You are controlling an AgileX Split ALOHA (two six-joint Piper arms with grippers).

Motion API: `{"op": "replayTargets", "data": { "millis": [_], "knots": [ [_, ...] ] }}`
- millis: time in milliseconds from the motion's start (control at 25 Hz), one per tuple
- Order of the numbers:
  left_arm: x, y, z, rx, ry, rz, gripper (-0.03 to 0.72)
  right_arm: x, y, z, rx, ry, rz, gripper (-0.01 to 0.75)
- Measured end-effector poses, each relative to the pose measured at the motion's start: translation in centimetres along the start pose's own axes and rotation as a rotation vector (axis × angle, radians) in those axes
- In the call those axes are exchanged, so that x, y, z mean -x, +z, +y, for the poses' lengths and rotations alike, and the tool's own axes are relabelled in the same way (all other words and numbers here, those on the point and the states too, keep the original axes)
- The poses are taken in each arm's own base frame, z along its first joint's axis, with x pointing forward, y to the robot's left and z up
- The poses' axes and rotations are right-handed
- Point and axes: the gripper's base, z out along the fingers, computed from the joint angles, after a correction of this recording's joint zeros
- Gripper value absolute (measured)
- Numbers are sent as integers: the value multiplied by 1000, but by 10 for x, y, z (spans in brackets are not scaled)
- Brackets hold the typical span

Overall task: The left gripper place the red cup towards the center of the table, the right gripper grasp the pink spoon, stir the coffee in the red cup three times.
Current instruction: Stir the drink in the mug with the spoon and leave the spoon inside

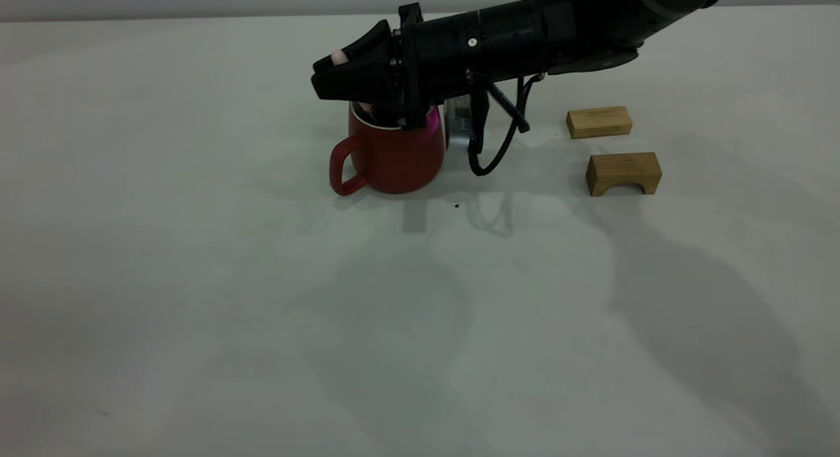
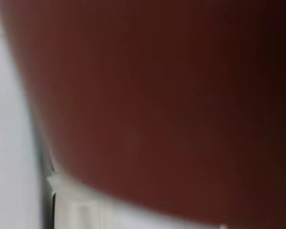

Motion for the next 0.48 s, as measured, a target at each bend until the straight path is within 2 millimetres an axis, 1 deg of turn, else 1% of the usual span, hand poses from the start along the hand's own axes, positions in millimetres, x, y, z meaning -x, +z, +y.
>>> {"op": "replayTargets", "data": {
  "millis": [80, 160, 200, 320, 360, 480],
  "knots": [
    [0, 0, 0, 0, 0, 0, 586, 2, -9, 5, 9, -33, 10, 125],
    [0, 0, 0, 0, 0, 0, 586, 5, -19, 11, 32, -103, 9, 149],
    [0, 0, 0, 0, 0, 0, 586, 6, -23, 13, 41, -157, 6, 180],
    [0, 0, 0, 0, 0, 0, 586, 6, -27, 15, 42, -344, -5, 321],
    [0, 0, 0, 0, 0, 0, 586, 5, -28, 16, 37, -406, -8, 373],
    [0, 0, 0, 0, 0, 0, 586, -7, -29, 18, 30, -539, -8, 481]
  ]
}}
